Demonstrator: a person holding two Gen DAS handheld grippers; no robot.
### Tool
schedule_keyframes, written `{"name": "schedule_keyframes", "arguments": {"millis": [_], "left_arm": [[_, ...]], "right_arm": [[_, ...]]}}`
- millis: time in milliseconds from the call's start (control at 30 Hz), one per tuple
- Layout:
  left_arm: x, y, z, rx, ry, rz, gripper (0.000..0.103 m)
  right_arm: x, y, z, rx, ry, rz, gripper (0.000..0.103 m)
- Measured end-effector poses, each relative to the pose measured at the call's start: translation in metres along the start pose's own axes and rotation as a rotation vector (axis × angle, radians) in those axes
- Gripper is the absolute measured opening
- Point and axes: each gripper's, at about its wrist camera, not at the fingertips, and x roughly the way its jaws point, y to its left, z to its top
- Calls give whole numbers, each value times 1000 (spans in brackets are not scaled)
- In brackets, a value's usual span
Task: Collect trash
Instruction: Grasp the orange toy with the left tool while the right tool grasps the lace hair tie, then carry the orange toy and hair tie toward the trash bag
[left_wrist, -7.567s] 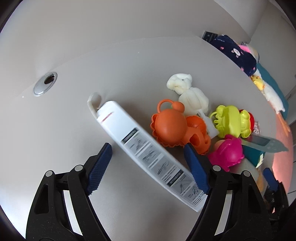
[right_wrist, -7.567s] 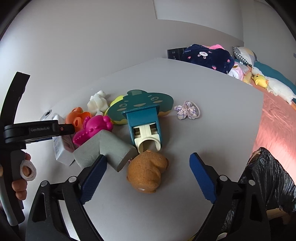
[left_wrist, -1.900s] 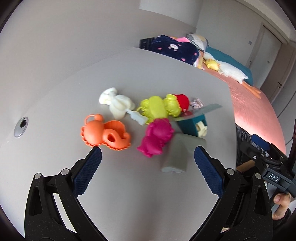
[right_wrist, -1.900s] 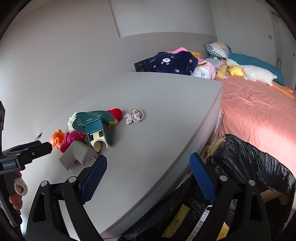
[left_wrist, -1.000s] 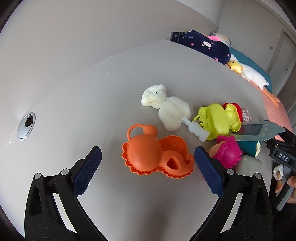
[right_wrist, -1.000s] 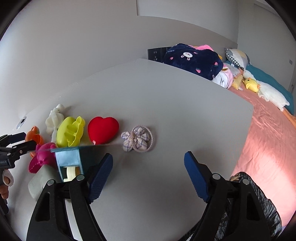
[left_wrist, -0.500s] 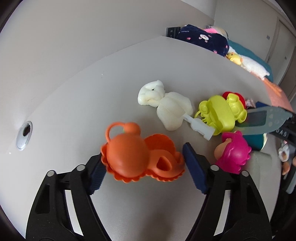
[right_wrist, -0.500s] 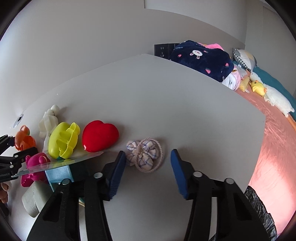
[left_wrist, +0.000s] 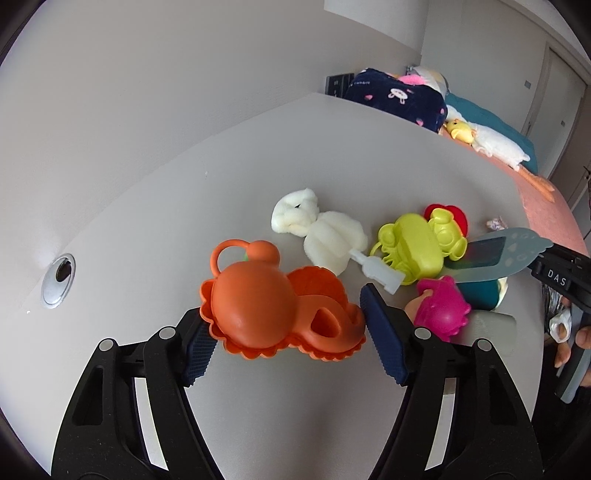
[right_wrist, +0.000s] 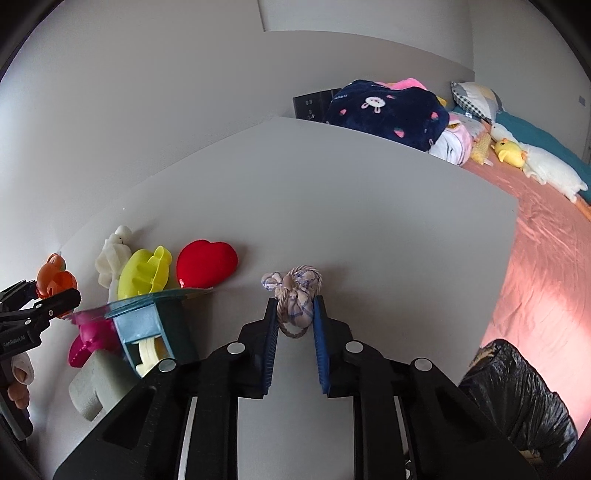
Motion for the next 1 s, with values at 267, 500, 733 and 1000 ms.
{"name": "schedule_keyframes", "arguments": {"millis": [267, 500, 733, 1000], "left_arm": [[-16, -14, 1, 29, -29, -28, 70], [-32, -32, 0, 69, -58, -52, 70], [-47, -54, -3, 106, -83, -81, 70], [-54, -86, -10, 177, -89, -129, 70]], "right_arm": [[-29, -8, -12, 36, -31, -10, 20], [-55, -12, -26, 68, -61, -24, 20], [-81, -10, -47, 87, -76, -23, 20], [-110, -17, -67, 115, -106, -34, 20]]}}
